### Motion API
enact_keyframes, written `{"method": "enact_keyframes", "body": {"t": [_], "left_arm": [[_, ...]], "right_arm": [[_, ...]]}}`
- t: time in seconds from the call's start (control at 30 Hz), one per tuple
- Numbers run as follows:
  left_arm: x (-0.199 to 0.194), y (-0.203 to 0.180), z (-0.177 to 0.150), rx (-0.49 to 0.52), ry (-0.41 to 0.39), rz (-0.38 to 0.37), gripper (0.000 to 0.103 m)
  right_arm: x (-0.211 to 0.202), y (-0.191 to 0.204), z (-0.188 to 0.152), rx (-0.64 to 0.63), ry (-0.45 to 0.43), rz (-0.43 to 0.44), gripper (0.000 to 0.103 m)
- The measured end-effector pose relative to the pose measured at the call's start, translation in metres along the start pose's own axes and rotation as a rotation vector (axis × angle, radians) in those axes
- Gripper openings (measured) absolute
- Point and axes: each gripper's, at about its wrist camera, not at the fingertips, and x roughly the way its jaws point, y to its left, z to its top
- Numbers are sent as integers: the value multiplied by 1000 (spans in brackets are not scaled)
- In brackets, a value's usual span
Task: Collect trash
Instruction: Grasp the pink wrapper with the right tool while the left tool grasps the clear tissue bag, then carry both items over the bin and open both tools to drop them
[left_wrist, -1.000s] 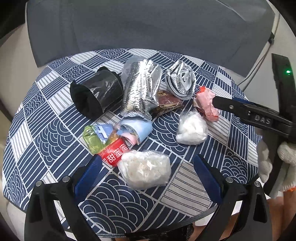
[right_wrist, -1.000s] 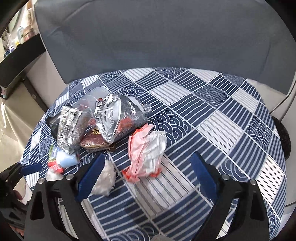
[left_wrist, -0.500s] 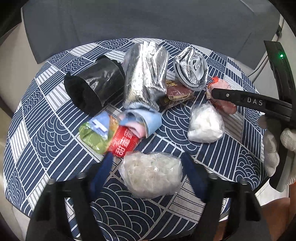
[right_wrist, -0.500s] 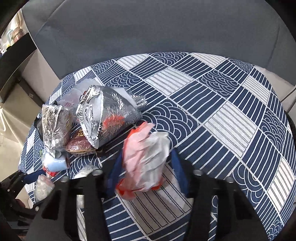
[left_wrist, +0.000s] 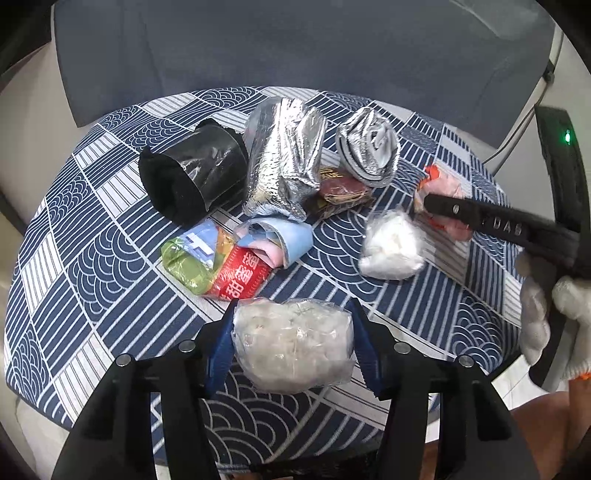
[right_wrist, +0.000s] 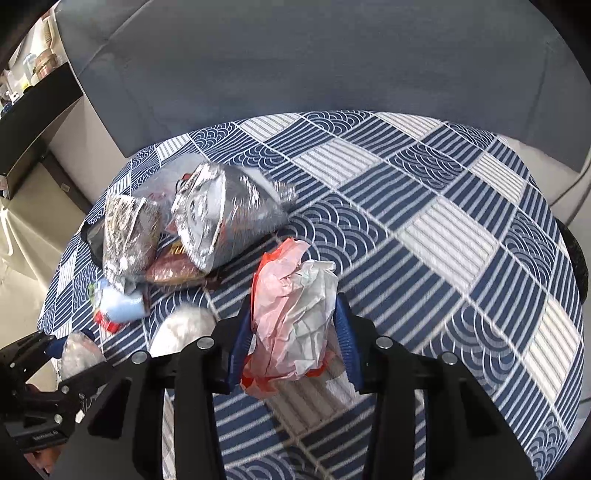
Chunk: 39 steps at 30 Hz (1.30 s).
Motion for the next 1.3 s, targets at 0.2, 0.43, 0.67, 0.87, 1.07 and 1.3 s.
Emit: {"method": "enact_keyframes", "body": {"t": [0.2, 0.43, 0.67, 0.87, 1.07, 1.3], "left_arm": [[-15, -3, -13, 8, -17, -20, 55], [-35, 3, -35, 13, -19, -27, 55], [-56, 7, -59, 0, -36, -41, 55], [-70, 1, -77, -3, -45, -44, 55], [-81, -8, -97, 7, -48, -62, 55], [-85, -19, -121, 25, -26, -71, 55]], "right_arm": [[-29, 12, -25, 7, -33, -5, 44], [-56, 26, -54, 8, -61, 38, 44], [-68, 40, -93, -7, -40, 57, 44], [-81, 48, -122, -2, -40, 85, 44], [-89, 55, -146, 7, -19, 105, 44], [-99, 67, -172, -2, -4, 128, 44]]}}
